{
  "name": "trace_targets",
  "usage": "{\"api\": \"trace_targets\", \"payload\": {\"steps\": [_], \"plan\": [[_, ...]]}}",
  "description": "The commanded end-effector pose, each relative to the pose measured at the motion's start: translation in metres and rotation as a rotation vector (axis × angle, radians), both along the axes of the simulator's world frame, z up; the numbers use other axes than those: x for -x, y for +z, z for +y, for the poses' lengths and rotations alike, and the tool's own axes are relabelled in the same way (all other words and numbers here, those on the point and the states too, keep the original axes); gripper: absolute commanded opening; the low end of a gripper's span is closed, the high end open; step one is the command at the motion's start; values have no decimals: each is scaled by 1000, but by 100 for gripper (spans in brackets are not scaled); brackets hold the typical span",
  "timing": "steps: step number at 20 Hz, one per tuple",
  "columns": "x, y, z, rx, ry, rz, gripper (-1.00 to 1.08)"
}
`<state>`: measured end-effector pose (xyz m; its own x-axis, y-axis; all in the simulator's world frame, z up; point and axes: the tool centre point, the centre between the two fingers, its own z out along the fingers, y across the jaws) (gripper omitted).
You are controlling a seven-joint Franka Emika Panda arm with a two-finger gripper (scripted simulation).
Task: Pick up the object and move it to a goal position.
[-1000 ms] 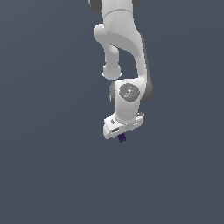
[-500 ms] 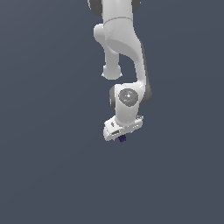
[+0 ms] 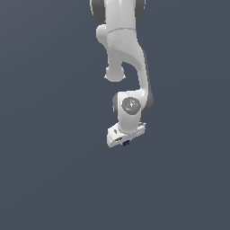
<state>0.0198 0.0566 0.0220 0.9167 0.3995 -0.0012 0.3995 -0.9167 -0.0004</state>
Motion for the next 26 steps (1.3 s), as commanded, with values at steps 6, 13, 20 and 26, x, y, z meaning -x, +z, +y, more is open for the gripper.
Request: {"api": "trace_targets", "payload": {"steps": [6,13,20,26], "plan": [[-1,0,0,0,0,-1,-100],[2,3,3,0,0,-1,-100],[15,23,20,1,0,-1,-100],[37,57,49,1,1,-1,-100]]}}
